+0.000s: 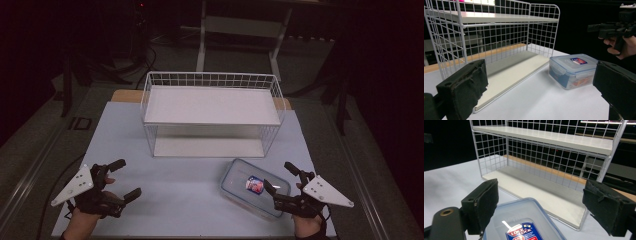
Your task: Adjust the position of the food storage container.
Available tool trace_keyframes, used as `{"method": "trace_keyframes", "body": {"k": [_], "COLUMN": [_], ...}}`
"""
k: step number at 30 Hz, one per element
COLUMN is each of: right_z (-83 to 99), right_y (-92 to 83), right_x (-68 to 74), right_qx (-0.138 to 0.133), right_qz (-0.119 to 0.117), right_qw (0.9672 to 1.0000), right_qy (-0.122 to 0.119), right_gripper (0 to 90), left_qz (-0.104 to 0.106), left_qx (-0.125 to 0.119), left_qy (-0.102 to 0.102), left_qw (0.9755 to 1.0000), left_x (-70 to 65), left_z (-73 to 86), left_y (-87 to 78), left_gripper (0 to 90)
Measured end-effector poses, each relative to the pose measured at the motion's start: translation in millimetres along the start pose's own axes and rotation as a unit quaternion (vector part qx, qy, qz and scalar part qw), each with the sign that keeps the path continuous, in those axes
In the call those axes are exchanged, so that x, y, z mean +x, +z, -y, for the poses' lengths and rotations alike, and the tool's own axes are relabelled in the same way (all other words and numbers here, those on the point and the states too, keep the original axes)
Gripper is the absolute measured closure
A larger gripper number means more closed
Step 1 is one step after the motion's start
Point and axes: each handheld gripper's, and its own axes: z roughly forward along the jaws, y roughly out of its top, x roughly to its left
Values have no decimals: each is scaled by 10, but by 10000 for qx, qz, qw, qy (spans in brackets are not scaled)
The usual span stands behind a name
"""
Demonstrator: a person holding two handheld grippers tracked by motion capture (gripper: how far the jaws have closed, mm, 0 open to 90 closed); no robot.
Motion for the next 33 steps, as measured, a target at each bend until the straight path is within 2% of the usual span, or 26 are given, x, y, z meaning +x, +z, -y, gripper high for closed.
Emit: {"method": "trace_keyframes", "body": {"k": [3,5,7,11,12,14,17,19,20,22,23,29,30,32,33], "right_z": [-23,-68,-94,-128,-134,-146,-117,-63,-63,7,81,309,344,380,451], "right_y": [-6,-21,-14,-20,-28,-37,-78,-107,-107,-147,-195,-296,-313,-324,-359], "right_x": [8,12,17,-15,-20,-38,-87,-133,-133,-172,-200,-274,-292,-308,-344], "right_qx": [-7,-58,29,49,58,225,427,605,605,785,917,1151,1199,1282,1427], "right_qz": [-24,-134,-41,-77,-100,0,32,-18,-18,26,60,219,188,214,254], "right_qw": [10000,9999,10000,9997,9997,9997,9991,9981,9981,9968,9956,9924,9919,9909,9888], "right_qy": [-5,69,80,213,209,125,52,125,125,151,189,376,369,342,344], "right_gripper": [128,128,128,136,136,154,237,310,310,390,484,617,658,674,748], "left_qz": [-3,4,6,26,26,20,18,20,20,29,23,21,24,30,37], "left_qx": [11,11,-13,6,6,-1,-6,6,6,25,42,52,61,74,71], "left_qy": [16,29,16,20,20,15,26,31,31,19,48,70,72,73,77], "left_qw": [10000,10000,10000,10000,10000,10000,10000,10000,10000,10000,10000,10000,10000,9999,9999], "left_x": [-2,-5,-5,-4,-4,-6,-8,-13,-13,-18,-19,-23,-24,-24,-24], "left_z": [-1,-5,-8,-4,-4,-5,-7,-5,-5,-1,0,2,4,5,7], "left_y": [1,0,1,9,9,10,10,15,15,24,30,37,39,40,41], "left_gripper": [0,0,0,0,0,0,0,0,0,0,0,0,0,0,0]}}
